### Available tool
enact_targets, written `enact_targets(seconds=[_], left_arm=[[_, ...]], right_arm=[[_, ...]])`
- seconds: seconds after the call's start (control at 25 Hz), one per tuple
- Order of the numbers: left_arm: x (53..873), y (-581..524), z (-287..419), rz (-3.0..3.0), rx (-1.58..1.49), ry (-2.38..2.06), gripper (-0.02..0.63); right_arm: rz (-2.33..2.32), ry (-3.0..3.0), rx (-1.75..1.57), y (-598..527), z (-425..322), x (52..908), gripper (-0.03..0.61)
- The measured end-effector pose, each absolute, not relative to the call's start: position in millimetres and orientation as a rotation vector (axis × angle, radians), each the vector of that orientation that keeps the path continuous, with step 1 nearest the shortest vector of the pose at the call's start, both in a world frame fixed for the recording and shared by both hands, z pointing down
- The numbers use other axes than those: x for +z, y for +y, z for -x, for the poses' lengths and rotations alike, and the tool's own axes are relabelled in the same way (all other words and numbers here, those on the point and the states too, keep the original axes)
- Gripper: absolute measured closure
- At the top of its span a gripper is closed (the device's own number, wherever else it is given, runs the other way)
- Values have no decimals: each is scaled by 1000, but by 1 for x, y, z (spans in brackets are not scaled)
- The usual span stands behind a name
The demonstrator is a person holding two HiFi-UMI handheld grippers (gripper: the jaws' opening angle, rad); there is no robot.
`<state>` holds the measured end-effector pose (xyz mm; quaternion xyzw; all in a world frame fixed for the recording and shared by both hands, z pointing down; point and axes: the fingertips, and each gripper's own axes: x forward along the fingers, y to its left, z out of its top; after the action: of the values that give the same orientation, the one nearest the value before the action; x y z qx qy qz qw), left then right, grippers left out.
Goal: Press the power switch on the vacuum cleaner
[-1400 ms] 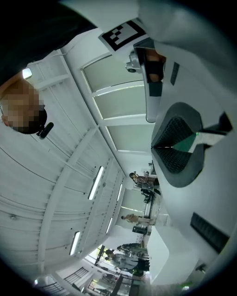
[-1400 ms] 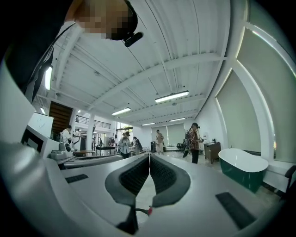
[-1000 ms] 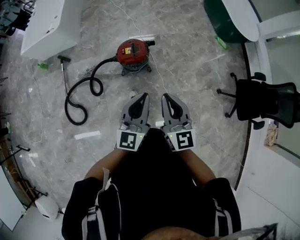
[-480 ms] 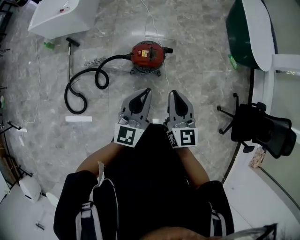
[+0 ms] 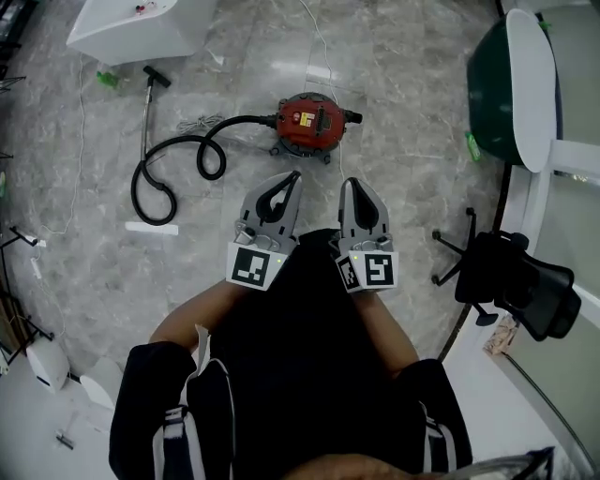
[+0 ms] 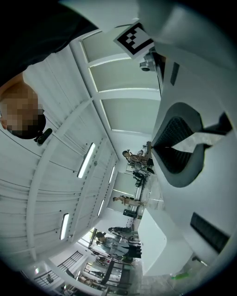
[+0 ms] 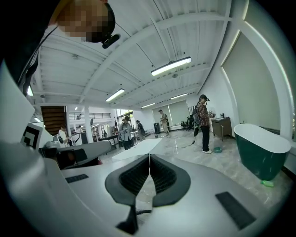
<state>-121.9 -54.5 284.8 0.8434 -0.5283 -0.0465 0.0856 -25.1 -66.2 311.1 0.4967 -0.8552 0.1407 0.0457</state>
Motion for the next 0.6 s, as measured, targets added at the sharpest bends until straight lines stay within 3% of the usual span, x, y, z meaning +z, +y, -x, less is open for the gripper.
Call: enact_targets(seconds=[0.6], left_arm=[[309,-76,123,-2329,-27,-1628,594]], right_arm=[[-1422,-2692,380,-77,33,300,558]])
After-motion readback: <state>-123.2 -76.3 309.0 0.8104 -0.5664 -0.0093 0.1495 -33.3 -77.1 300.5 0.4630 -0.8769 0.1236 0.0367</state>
